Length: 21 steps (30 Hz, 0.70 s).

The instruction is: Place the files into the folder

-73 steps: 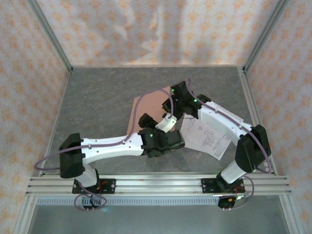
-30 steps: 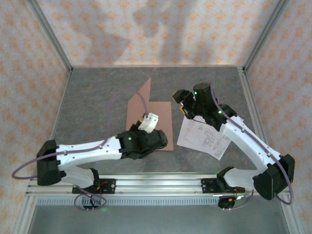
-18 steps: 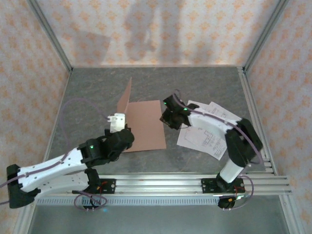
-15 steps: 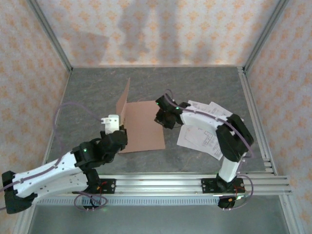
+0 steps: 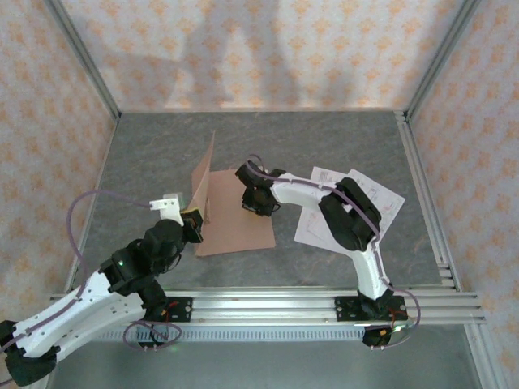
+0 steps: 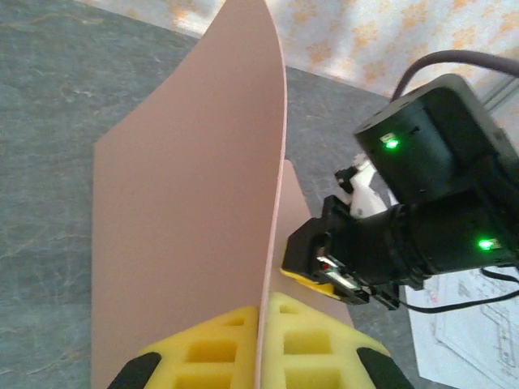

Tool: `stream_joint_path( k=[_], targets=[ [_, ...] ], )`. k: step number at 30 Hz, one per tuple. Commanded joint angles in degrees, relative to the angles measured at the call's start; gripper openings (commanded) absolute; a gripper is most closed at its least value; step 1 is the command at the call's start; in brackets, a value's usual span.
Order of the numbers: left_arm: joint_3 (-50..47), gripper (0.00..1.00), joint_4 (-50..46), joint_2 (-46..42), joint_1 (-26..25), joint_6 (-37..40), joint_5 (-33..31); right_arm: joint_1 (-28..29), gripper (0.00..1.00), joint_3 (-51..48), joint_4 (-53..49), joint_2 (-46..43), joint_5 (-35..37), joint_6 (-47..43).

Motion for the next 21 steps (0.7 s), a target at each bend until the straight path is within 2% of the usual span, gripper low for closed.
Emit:
stream_joint_path(
  k=[1, 4, 8, 13, 16, 18, 21],
  targets=[
    [0.5, 0.0, 1.8, 0.09, 2.01, -2.66, 5.05, -0.63, 0.24, 2.55, -6.6, 2.23, 3.86, -2.19],
    [1.83, 0.0, -0.55, -1.25, 4.59, -4.26, 4.65, -2.23, 0.24, 2.34, -9.09, 3.27, 4.91, -2.55],
    [3.81, 0.0, -9.15, -3.5, 6.89, -8.29, -0.89, -4.56, 0.23, 0.17, -10.8, 2.57, 6.11, -2.38],
    [4.73, 0.0, -26.16, -4.9, 7.1, -21.49, -11.76, -7.03, 0.23, -3.5, -11.55, -0.08, 7.92, -1.33],
    [4.3, 0.16, -33.79, -4.31, 7.26, -28.9, -14.86, -7.89, 0.22, -5.17, -10.99, -1.02, 7.86, -1.12],
    [3.73, 0.33, -38.25, -3.34, 7.43, -34.93, -16.18, -8.07, 0.22, -5.57, -10.59, -1.2, 7.49, -1.26],
    [3.49, 0.49, -42.27, -0.8, 9.17, -39.75, -16.1, -8.07, 0.22, -5.76, -10.48, -1.21, 7.12, -1.41]
  ],
)
